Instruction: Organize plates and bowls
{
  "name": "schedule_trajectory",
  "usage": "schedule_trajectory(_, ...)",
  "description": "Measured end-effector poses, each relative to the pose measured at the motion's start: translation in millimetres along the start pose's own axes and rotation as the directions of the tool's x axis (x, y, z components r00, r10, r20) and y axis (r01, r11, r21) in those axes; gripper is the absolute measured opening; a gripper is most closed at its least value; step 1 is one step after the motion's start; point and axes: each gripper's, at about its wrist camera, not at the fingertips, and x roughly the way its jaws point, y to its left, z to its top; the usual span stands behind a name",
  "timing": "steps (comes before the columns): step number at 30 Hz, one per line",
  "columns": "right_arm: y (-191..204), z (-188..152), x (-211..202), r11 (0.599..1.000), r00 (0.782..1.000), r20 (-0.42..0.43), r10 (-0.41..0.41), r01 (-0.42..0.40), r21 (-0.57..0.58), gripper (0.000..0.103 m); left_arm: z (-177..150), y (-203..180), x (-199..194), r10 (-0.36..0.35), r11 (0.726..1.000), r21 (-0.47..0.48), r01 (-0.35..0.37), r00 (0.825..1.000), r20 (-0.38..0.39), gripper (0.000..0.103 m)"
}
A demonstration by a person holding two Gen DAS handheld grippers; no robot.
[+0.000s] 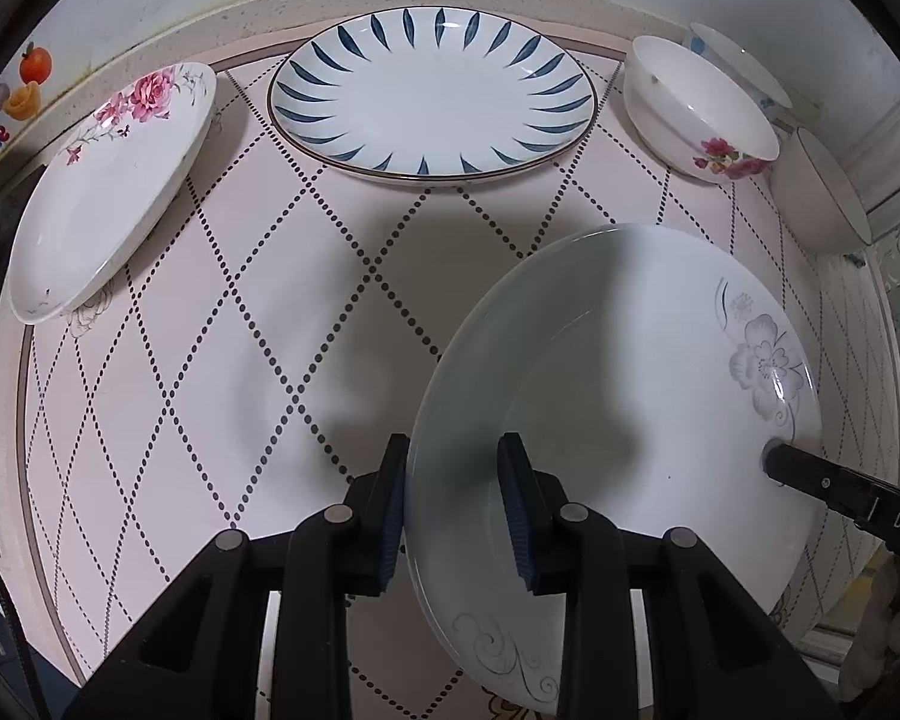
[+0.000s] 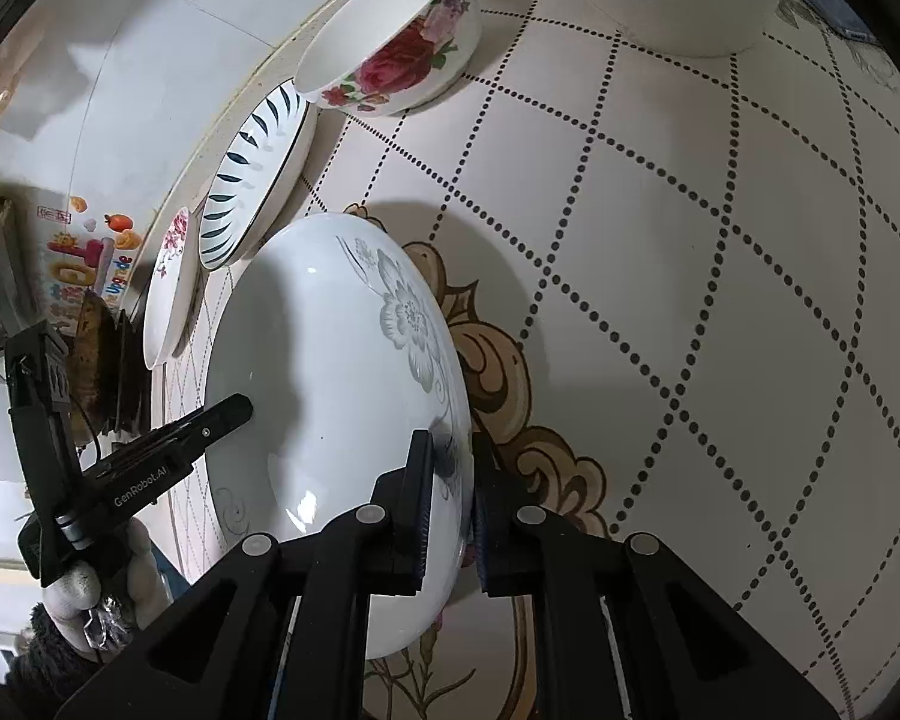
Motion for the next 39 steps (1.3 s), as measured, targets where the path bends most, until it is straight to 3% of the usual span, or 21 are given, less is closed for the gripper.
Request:
schedule_trajectory(15, 4.4, -3.7, 0.9, 0.999, 1.0, 0.005, -0.03, 0.029, 0.034, 0.015, 0.5, -6.8, 1.8, -0.014, 0.999, 0.044, 0.016, 0.999, -0.034, 0.027)
schedule_trajectory(19, 8.1, -1.6, -9.2, 0.995, 0.998, -0.02, -0.063, 0.064, 0.078, 0.016, 4.2, 5.2, -19.3, -0.053, 0.997, 0.05, 0.054, 0.998, -0.017, 0.027)
schedule_trajectory(22, 16.5, -0.2, -33.1, 0.989, 0.995, 0.002, -0.102, 0.101, 0.106, 0.037, 13.8, 35.8, -58.8, -0.113, 0.994, 0.013, 0.112, 0.993, 0.041, 0.028)
schedule_trajectory(23, 22.6, 0.6, -41.2, 0.986, 0.992, 0.011, -0.123, 0.121, 0.11, 0.049, 19.0, 50.7, -71.7, -0.124, 0.992, -0.01, 0.124, 0.99, 0.065, 0.031)
schedule_trajectory(24, 33.0, 2.0, -48.8, 0.986, 0.99, 0.024, -0.136, 0.133, 0.105, 0.051, 23.7, 61.6, -79.5, -0.128, 0.991, -0.032, 0.131, 0.988, 0.086, 0.038)
schedule_trajectory(27, 70.0, 9.0, -51.2, 0.989, 0.991, 0.03, -0.134, 0.132, 0.073, 0.051, 42.0, 115.2, -100.3, -0.113, 0.983, -0.125, 0.133, 0.981, 0.155, 0.047)
schedule_trajectory(30, 133.8, 29.0, -26.3, 0.999, 1.0, 0.015, -0.02, 0.02, 0.034, 0.051, 66.2, 173.3, -94.9, -0.041, 0.979, -0.19, 0.077, 0.982, 0.186, 0.048)
schedule_trajectory(34, 208.5, 62.1, 30.8, 0.994, 0.993, -0.035, 0.109, -0.109, 0.004, 0.051, 99.6, 244.6, -62.9, 0.066, 0.966, -0.257, -0.026, 0.986, 0.15, 0.047)
schedule_trajectory(39, 279.0, 108.5, 109.6, 0.993, 0.993, -0.081, 0.082, -0.088, -0.077, 0.051, 123.6, 300.3, -27.3, 0.091, 0.959, -0.275, -0.062, 0.991, 0.093, 0.047)
